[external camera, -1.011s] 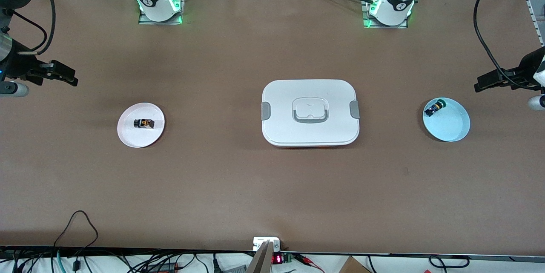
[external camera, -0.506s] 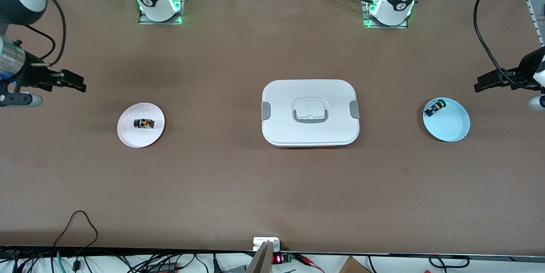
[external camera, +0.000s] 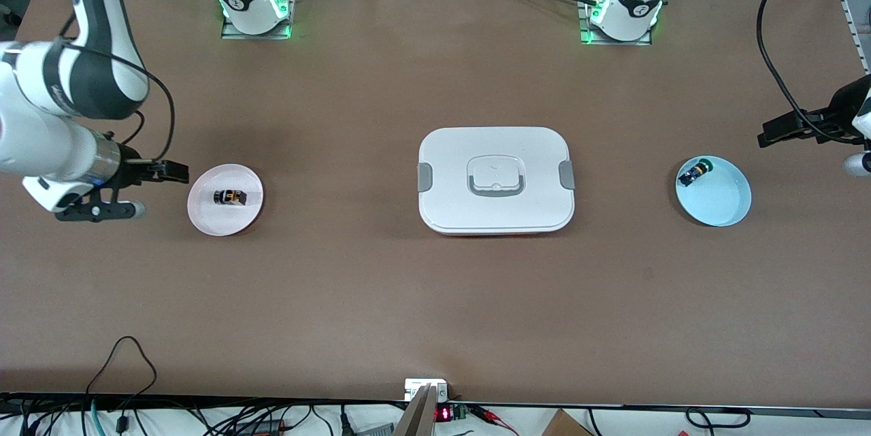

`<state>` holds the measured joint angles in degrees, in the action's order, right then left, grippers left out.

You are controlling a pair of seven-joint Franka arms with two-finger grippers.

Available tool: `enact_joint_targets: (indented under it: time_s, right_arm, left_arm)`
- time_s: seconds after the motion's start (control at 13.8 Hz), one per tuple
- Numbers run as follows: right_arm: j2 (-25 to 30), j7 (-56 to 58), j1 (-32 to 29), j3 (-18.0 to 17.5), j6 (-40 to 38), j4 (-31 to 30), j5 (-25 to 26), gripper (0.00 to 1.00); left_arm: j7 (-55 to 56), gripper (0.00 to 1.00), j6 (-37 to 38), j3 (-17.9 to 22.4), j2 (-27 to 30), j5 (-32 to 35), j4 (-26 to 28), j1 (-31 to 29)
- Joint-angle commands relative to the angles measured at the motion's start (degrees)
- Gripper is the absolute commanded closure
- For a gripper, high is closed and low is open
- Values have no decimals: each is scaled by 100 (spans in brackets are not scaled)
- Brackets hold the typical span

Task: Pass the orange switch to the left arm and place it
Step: 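Reach the right gripper down to the orange switch on the white plate, then close the right gripper around the orange switch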

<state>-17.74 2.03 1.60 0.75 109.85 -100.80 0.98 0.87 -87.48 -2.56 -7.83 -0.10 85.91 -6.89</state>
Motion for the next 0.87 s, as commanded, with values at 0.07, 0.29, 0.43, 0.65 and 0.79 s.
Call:
enact_joint_targets:
  time_s: [0.07,0.29,0.43,0.65,0.79]
  right_arm:
    - [16,-88,-37,-14,1447,-1123,8,0]
    - [-71,-88,-28,-14,2520,-1713,8,0]
    - [-185,-97,16,-14,2690,-1767,-19,0]
    - [-484,-97,51,-14,2988,-1776,-72,0]
    - [-642,-184,139,-14,3007,-1768,-80,0]
  left_arm:
    - [53,0,100,1,-61,-77,-153,-5]
    - [53,0,109,-8,-52,-77,-153,-5]
    - [53,0,109,1,-61,-77,-145,-5]
    - [53,0,100,1,-61,-77,-153,-5]
    - [53,0,109,-8,-61,-77,-153,-5]
